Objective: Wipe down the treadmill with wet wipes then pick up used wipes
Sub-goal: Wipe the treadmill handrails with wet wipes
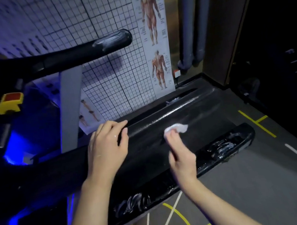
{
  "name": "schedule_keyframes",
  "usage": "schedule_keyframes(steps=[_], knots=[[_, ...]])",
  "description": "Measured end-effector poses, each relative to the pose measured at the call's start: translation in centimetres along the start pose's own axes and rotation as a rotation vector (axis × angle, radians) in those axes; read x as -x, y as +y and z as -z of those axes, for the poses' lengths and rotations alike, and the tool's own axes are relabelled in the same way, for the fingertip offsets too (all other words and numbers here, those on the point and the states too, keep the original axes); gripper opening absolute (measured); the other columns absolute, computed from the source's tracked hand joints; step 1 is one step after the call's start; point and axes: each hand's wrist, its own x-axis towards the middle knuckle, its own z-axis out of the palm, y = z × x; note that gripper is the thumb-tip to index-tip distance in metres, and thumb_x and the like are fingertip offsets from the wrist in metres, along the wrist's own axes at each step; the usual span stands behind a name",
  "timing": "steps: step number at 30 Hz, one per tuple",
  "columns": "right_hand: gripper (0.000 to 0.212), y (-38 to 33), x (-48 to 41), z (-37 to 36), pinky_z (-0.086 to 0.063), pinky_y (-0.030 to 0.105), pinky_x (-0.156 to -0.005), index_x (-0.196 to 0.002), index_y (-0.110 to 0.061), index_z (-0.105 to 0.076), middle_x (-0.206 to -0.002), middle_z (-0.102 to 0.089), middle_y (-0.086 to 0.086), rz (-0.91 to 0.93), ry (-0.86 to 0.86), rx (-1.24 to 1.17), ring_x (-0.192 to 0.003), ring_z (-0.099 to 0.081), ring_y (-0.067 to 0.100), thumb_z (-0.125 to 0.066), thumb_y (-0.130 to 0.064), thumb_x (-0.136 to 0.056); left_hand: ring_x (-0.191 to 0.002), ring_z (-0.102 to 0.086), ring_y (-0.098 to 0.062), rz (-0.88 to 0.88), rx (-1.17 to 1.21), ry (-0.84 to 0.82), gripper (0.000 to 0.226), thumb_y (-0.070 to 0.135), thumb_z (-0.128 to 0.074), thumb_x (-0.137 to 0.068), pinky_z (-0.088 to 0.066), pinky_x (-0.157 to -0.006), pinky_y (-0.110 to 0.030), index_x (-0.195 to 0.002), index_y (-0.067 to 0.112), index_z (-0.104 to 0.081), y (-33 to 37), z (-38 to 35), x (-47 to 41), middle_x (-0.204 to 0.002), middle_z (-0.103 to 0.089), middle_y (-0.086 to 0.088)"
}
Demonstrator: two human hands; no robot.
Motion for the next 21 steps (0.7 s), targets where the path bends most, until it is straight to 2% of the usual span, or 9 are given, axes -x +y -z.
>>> schedule_keyframes(steps=[3, 6, 8, 9, 11, 13, 15, 17, 21], knots=[[0.046, -3.0, 3.7, 0.0, -0.038, 0.021, -0.112, -0.125, 0.0, -0.067, -0.142, -0.054, -0.022, 0.245, -0.303, -0.077, -0.129, -0.055, 0.003, -0.059, 0.02, -0.084, -0.095, -0.062, -0.025, -0.017, -0.038, 0.014, 0.026, 0.024, -0.062, -0.095, -0.053, -0.082, -0.046, -0.115, 0.015, -0.076, -1.7, 1.5, 1.3, -0.101, -0.068, 0.001], [0.037, -4.4, 1.4, 0.6, -0.044, 0.012, -0.09, -0.096, -0.006, -0.069, -0.097, -0.061, -0.032, -0.056, 0.049, -0.17, -0.096, -0.055, -0.016, -0.052, 0.023, -0.082, -0.098, -0.06, -0.025, -0.011, -0.071, 0.016, 0.027, 0.026, -0.062, -0.094, -0.049, -0.084, -0.045, -0.116, 0.016, -0.075, -3.5, 3.7, 3.0, -0.104, -0.068, 0.0], [0.037, -4.3, -1.2, 1.5, -0.042, 0.01, -0.085, -0.105, -0.021, -0.072, -0.089, -0.062, -0.038, -0.309, 0.353, 0.002, -0.091, -0.055, -0.022, -0.054, 0.007, -0.089, -0.099, -0.06, -0.025, 0.022, -0.091, 0.022, 0.029, 0.028, -0.062, -0.093, -0.048, -0.086, -0.047, -0.116, 0.016, -0.075, -5.0, 5.0, 4.3, -0.106, -0.067, 0.0], [0.039, -4.0, -1.6, 1.4, -0.04, 0.007, -0.086, -0.111, -0.027, -0.073, -0.09, -0.064, -0.039, -0.365, 0.39, 0.051, -0.092, -0.055, -0.024, -0.055, 0.002, -0.091, -0.099, -0.06, -0.026, 0.043, -0.1, 0.03, 0.029, 0.029, -0.062, -0.093, -0.048, -0.086, -0.047, -0.116, 0.016, -0.075, -5.6, 5.4, 4.9, -0.106, -0.067, -0.001], [0.037, -4.5, -0.5, -0.5, -0.037, 0.005, -0.083, -0.105, -0.03, -0.072, -0.09, -0.069, -0.023, -0.338, 0.28, 0.078, -0.086, -0.055, -0.022, -0.058, 0.001, -0.089, -0.099, -0.061, -0.028, 0.08, -0.096, 0.049, 0.03, 0.03, -0.063, -0.091, -0.047, -0.087, -0.047, -0.114, 0.015, -0.076, -6.9, 6.0, 6.0, -0.107, -0.068, -0.001], [0.042, -5.2, 3.3, -3.1, -0.037, 0.002, -0.088, -0.106, -0.027, -0.072, -0.097, -0.073, -0.014, -0.235, 0.017, 0.072, -0.093, -0.054, -0.022, -0.06, 0.008, -0.085, -0.102, -0.062, -0.028, 0.081, -0.052, 0.053, 0.031, 0.028, -0.063, -0.091, -0.047, -0.092, -0.046, -0.115, 0.014, -0.076, -7.7, 6.3, 7.1, -0.113, -0.068, -0.002], [0.042, -6.4, 7.3, -4.9, -0.046, 0.012, -0.099, -0.114, -0.018, -0.076, -0.113, -0.071, -0.02, -0.082, -0.316, -0.02, -0.109, -0.057, -0.018, -0.063, 0.01, -0.084, -0.11, -0.062, -0.026, 0.042, -0.018, 0.05, 0.033, 0.027, -0.063, -0.092, -0.048, -0.101, -0.048, -0.119, 0.014, -0.075, -8.3, 6.6, 8.3, -0.12, -0.069, -0.002], [0.036, -7.9, 9.4, -5.3, -0.048, 0.024, -0.106, -0.117, -0.013, -0.076, -0.125, -0.067, -0.018, 0.06, -0.438, -0.045, -0.119, -0.061, -0.006, -0.065, 0.005, -0.087, -0.116, -0.061, -0.024, 0.001, -0.02, 0.054, 0.033, 0.025, -0.061, -0.093, -0.044, -0.11, -0.05, -0.121, 0.014, -0.075, -9.0, 7.1, 9.5, -0.126, -0.068, -0.003], [0.041, -10.6, 5.3, -4.5, -0.045, 0.011, -0.098, -0.107, -0.025, -0.078, -0.115, -0.07, -0.023, -0.234, 0.147, -0.125, -0.11, -0.061, -0.011, -0.059, 0.007, -0.09, -0.112, -0.064, -0.027, 0.031, -0.077, 0.123, 0.029, 0.019, -0.061, -0.093, -0.045, -0.109, -0.051, -0.117, 0.013, -0.076, -10.9, 9.7, 11.3, -0.122, -0.07, -0.005]])
